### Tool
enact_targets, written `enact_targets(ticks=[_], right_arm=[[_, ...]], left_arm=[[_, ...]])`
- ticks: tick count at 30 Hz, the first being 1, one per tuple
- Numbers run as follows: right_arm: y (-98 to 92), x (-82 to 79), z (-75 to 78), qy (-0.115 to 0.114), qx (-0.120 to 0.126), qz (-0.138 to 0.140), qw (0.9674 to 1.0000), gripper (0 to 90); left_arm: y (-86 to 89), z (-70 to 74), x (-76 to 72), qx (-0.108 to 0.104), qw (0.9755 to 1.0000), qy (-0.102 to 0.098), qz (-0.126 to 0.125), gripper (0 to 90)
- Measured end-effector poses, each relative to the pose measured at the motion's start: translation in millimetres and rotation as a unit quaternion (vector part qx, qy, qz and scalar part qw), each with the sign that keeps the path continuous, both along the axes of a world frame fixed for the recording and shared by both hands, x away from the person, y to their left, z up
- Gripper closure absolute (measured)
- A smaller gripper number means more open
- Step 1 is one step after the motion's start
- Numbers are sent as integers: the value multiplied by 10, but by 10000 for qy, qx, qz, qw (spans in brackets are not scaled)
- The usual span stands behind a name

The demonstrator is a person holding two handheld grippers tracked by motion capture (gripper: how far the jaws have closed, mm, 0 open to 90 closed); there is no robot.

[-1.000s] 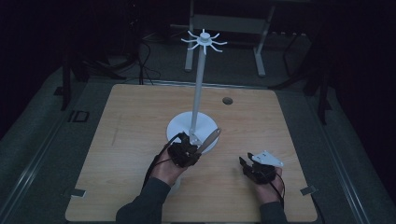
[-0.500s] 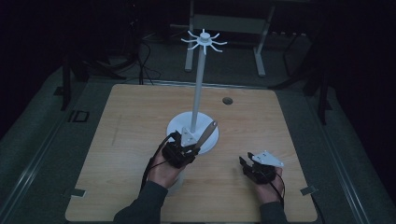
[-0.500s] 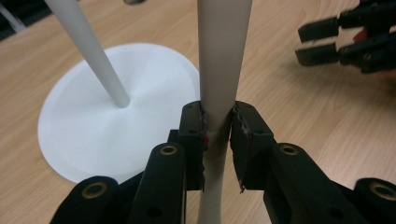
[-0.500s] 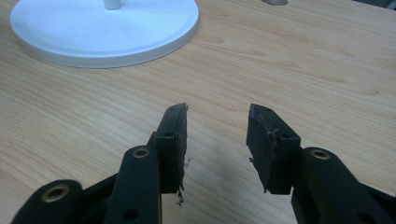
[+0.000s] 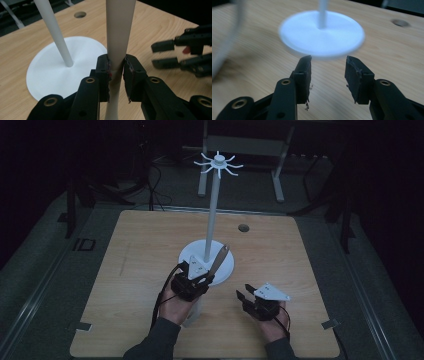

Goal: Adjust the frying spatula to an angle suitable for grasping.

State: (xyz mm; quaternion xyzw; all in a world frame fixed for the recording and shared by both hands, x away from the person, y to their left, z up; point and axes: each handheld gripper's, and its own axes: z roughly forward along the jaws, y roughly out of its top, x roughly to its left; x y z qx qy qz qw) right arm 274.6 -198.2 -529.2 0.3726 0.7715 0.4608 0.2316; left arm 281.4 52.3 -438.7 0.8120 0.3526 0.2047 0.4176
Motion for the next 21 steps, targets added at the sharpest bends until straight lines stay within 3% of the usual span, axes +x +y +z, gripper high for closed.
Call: enact_targets(ticks=[3,8,10,17,21], right_arm=[[139,-16,73,-89,266,366,9989,558],[303,-3,152,-50,602,621,9962,560],[426,20,223,38,1010,920,9906,560],[640,108,268,102,1086,1044,9885,598],[683,162,242,213,1170,1047,9874,672]], left_arm=[[-30,33,-9,-36,10000,-59,-16,753],[-74,64,-29,-57,9998,-179,-29,753],[-89,72,-38,-103,9997,-220,-28,753],[-93,66,-53,-208,9994,-280,-42,752],[-93,58,-51,-227,9993,-300,-38,752]])
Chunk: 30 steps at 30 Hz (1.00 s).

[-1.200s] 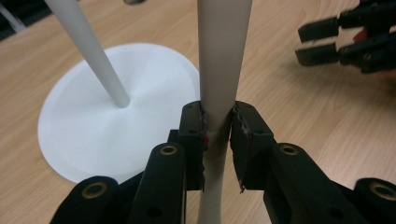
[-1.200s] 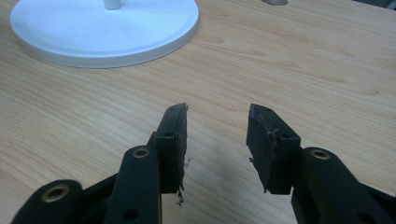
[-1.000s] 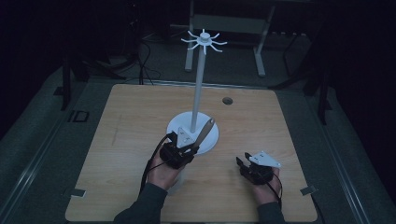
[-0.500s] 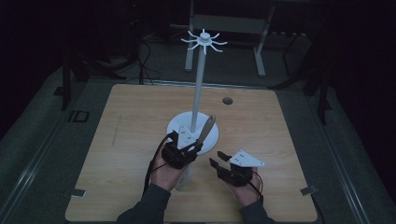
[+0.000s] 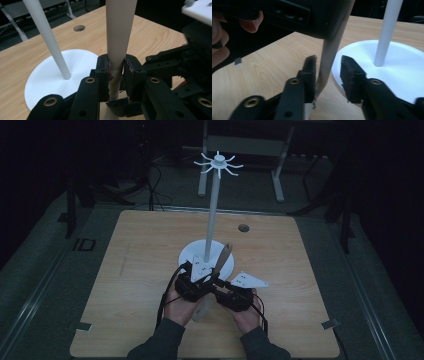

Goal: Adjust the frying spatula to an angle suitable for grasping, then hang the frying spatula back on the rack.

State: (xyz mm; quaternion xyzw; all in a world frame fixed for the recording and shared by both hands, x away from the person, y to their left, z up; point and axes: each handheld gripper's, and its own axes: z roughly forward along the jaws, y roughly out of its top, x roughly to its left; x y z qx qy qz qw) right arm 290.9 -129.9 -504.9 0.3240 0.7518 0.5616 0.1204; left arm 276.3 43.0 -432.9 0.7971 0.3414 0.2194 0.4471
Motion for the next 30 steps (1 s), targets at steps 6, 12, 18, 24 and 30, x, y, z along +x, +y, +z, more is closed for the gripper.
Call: enact_targets(ticks=[6,12,18,24,30], right_arm=[[26,5,-3,-94,-26,40,9999,775],[10,-2,-7,-118,6,1,9999,785],[8,-11,-16,-112,66,-18,9999,788],[7,-31,-11,-183,86,40,9998,792],[4,-35,-9,-191,104,55,9997,794]], left_arm=[[-12,-12,6,22,10000,-38,0,749],[-12,-21,26,-34,10000,-20,-6,739],[-22,-37,35,-80,10000,-26,12,731],[-37,-60,53,-108,9999,23,-5,726],[-51,-63,44,-151,9999,-24,45,747]])
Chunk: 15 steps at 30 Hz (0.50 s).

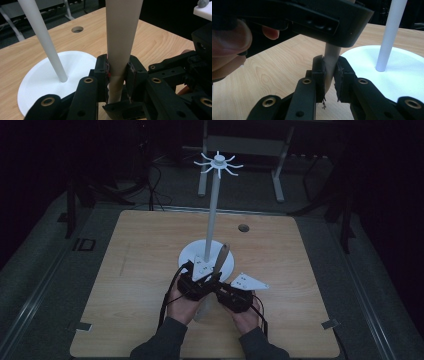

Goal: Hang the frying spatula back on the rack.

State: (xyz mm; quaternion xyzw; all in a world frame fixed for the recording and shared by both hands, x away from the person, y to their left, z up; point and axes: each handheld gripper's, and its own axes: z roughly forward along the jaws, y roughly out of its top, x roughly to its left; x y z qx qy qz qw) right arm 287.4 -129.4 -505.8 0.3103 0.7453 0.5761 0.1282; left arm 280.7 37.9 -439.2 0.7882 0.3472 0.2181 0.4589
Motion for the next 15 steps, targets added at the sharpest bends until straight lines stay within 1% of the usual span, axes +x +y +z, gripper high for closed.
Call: enact_targets(ticks=[4,10,11,12,15], right_arm=[[-14,3,10,-31,25,-14,10000,797],[-21,-6,25,-66,-8,-50,10000,789],[-22,-7,26,-69,-16,-54,10000,771],[-26,-8,28,-86,-38,-79,9999,731],[-62,-10,34,-82,-51,-146,9998,655]], left_arm=[[-7,6,-15,-43,10000,-65,52,750],[-20,7,-33,-61,9998,-138,110,752],[-25,7,-37,-52,9998,-156,140,753],[-27,5,-39,-51,9997,-170,161,753],[-28,2,-47,-44,9996,-195,201,753]])
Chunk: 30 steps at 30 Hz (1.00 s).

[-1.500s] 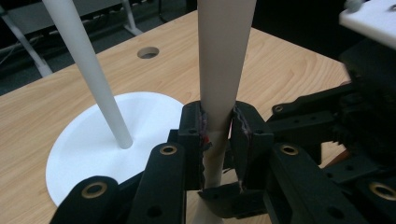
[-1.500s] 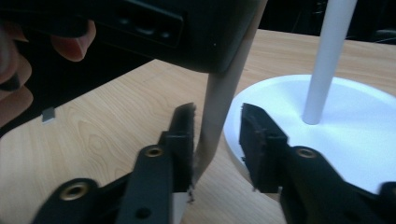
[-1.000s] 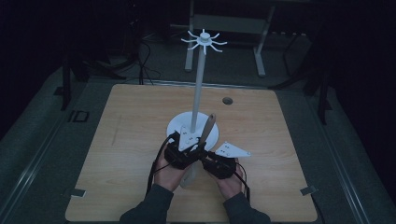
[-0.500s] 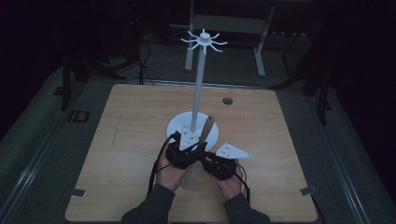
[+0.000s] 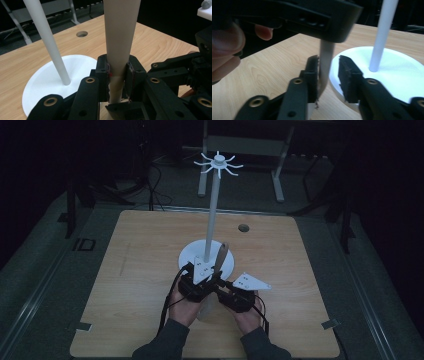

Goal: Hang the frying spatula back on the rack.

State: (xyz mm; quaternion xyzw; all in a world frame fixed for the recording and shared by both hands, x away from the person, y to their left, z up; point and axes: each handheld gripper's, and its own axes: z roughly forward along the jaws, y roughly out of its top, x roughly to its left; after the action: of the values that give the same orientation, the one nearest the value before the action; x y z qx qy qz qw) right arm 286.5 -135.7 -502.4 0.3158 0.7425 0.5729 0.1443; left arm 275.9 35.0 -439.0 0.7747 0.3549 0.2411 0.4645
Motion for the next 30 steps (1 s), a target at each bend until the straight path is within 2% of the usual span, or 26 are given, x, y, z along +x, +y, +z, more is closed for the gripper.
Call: enact_targets(ticks=[3,7,10,16,22,30], right_arm=[[-62,3,1,72,-3,-38,10000,575],[-154,-35,-11,57,-92,-79,9999,529],[-274,-52,-55,85,-90,-227,9997,523],[-549,-45,-164,180,-250,-587,9978,515],[-808,-39,-224,208,-384,-947,9945,515],[-1007,7,-211,213,-515,-1480,9874,513]], left_arm=[[3,-4,-7,-33,10000,-32,26,753],[12,6,-24,-94,9998,-93,123,754],[33,25,-31,-146,9996,-125,184,754],[47,52,-33,-224,9992,-180,278,753],[44,86,-35,-248,9990,-208,295,753],[62,132,-27,-318,9984,-294,371,754]])
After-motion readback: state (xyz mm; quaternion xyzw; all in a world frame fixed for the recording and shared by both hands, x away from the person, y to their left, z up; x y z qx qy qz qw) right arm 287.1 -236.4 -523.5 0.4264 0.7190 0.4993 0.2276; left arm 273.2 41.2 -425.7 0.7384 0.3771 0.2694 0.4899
